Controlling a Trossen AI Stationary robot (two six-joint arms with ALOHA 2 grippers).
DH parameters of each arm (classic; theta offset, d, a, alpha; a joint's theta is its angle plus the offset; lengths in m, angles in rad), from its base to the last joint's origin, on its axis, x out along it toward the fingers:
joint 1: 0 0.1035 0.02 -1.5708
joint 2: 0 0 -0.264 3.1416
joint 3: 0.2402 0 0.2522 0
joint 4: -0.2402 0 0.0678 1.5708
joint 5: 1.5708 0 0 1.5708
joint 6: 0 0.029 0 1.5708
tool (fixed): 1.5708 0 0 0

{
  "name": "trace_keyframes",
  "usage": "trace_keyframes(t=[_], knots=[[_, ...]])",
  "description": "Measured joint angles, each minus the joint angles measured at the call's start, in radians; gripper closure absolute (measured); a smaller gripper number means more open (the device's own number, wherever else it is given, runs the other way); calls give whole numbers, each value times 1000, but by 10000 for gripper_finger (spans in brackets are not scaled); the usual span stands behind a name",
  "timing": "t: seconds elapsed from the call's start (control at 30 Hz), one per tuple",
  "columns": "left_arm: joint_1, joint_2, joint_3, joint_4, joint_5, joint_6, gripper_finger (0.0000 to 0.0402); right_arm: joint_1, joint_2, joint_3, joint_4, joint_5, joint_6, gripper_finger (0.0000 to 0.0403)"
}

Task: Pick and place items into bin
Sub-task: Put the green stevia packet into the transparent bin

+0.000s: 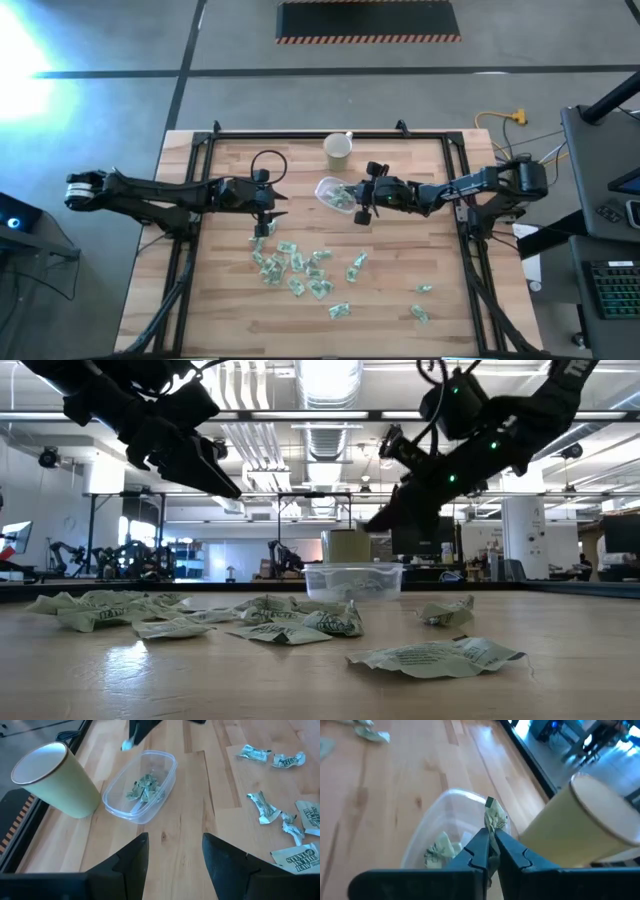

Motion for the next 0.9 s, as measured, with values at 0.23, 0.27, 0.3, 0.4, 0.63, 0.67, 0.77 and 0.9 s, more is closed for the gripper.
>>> trace_keyframes(t=[0.23, 0.27, 0.3, 0.4, 0.63, 0.67, 0.77, 0.9], knots=[[0, 0, 0, 1, 0, -2, 233, 0, 17, 0, 16, -1, 4, 332], [0, 0, 0, 1, 0, -2, 233, -1, 14, 0, 15, -1, 3, 324], [0, 0, 0, 1, 0, -2, 233, -1, 8, 0, 15, -1, -2, 316], [0, 0, -1, 1, 0, -3, 233, -1, -19, 0, 18, -2, -5, 298], [0, 14, -7, -128, 0, -58, 233, 3, -111, 0, -35, -17, -5, 278], [0, 20, -7, -147, 1, -80, 233, 2, -125, 0, -54, -26, -3, 277], [0, 59, -9, -171, 6, -129, 233, 2, -167, 0, -106, -41, -1, 278], [-2, 134, -13, -217, 33, -172, 233, 3, -217, 0, -163, -83, -1, 284]])
